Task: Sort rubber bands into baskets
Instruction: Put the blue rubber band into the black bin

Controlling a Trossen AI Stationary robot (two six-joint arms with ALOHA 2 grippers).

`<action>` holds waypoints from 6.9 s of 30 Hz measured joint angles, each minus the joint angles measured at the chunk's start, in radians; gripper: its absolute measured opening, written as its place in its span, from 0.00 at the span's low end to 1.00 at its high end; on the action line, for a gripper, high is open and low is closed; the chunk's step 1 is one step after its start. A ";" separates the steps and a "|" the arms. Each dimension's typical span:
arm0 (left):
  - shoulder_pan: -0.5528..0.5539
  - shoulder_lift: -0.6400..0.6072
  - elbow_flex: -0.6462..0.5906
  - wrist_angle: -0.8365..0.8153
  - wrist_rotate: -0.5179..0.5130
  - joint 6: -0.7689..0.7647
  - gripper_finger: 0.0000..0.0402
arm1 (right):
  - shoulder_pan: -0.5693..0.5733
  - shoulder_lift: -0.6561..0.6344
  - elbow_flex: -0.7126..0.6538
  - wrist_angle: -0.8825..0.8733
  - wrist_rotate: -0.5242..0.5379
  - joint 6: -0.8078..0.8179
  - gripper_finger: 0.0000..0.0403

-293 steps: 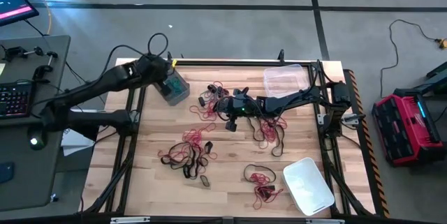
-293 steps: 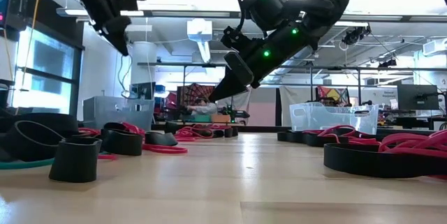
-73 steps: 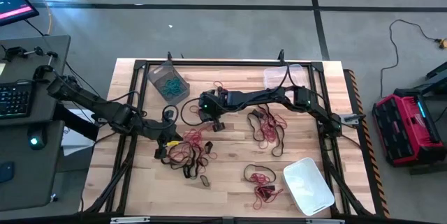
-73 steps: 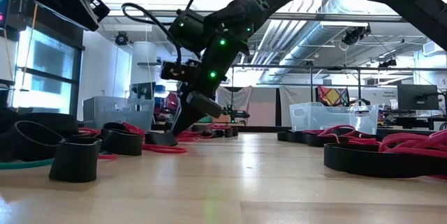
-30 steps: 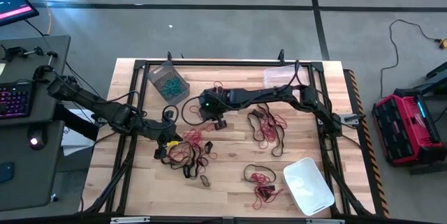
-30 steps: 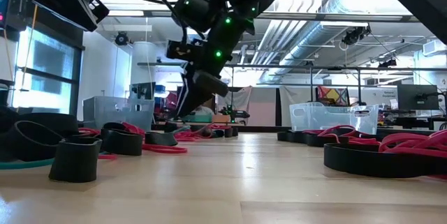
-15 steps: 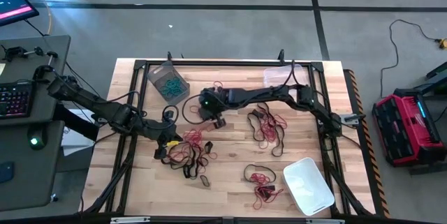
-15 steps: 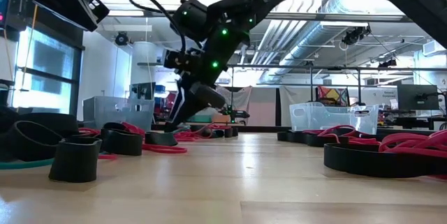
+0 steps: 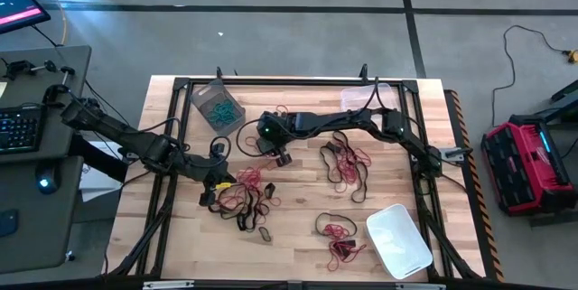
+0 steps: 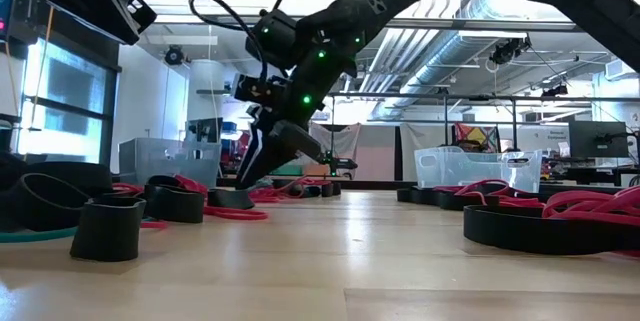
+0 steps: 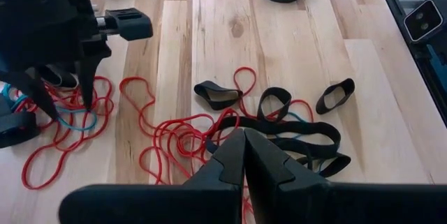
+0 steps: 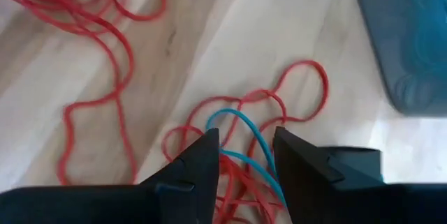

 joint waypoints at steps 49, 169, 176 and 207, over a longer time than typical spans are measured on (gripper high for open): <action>0.015 0.061 0.000 -0.052 -0.308 0.084 0.04 | 0.051 0.014 0.185 -0.122 -0.038 0.097 0.01; -0.104 -0.576 -0.346 0.186 -0.394 0.179 0.35 | -0.140 0.374 0.547 0.395 0.085 0.500 0.05; -0.105 -0.576 -0.346 0.186 -0.394 0.179 0.35 | -0.133 0.374 0.546 0.369 0.085 0.537 0.28; -0.104 -0.576 -0.346 0.187 -0.399 0.181 0.35 | -0.172 0.226 0.543 0.084 0.237 0.677 0.00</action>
